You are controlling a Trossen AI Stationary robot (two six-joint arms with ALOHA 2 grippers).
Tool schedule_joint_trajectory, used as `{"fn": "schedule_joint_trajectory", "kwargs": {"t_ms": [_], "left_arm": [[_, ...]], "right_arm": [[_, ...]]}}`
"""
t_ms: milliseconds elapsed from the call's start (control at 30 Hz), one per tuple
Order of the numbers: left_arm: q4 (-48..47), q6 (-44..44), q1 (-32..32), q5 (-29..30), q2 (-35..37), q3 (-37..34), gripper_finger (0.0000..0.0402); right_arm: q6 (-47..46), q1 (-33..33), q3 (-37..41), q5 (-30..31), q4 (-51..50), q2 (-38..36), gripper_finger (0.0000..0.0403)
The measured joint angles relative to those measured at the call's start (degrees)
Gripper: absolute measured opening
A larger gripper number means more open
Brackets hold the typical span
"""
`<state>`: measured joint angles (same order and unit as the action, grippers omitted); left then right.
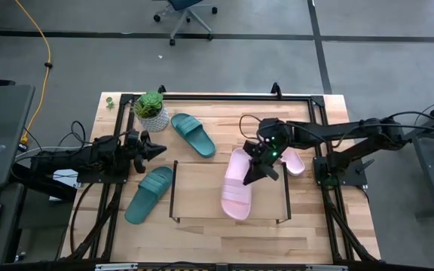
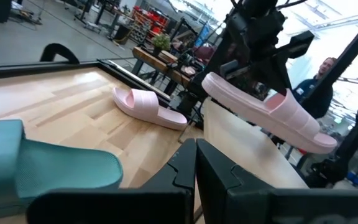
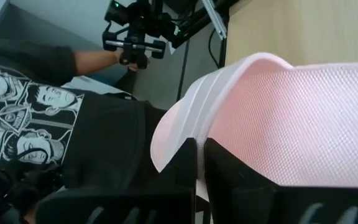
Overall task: Pick and place slides into the shelf
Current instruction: Put the left pink slide on the shelf
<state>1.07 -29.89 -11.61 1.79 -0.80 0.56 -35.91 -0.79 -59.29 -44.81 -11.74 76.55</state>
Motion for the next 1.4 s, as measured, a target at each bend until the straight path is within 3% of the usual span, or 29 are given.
{"fn": "schedule_joint_trajectory", "kwargs": {"t_ms": [1067, 1400], "left_arm": [[-0.2, 0.0, 0.0, -1.3, 0.0, 0.0, 0.0001], [-0.2, 0.0, 0.0, -1.2, 0.0, 0.0, 0.0001]], "right_arm": [[0.5, 2.3, 0.0, 0.9, -5.8, 0.8, 0.0000], [1.2, 2.3, 0.0, 1.5, -5.8, 0.8, 0.0037]]}}
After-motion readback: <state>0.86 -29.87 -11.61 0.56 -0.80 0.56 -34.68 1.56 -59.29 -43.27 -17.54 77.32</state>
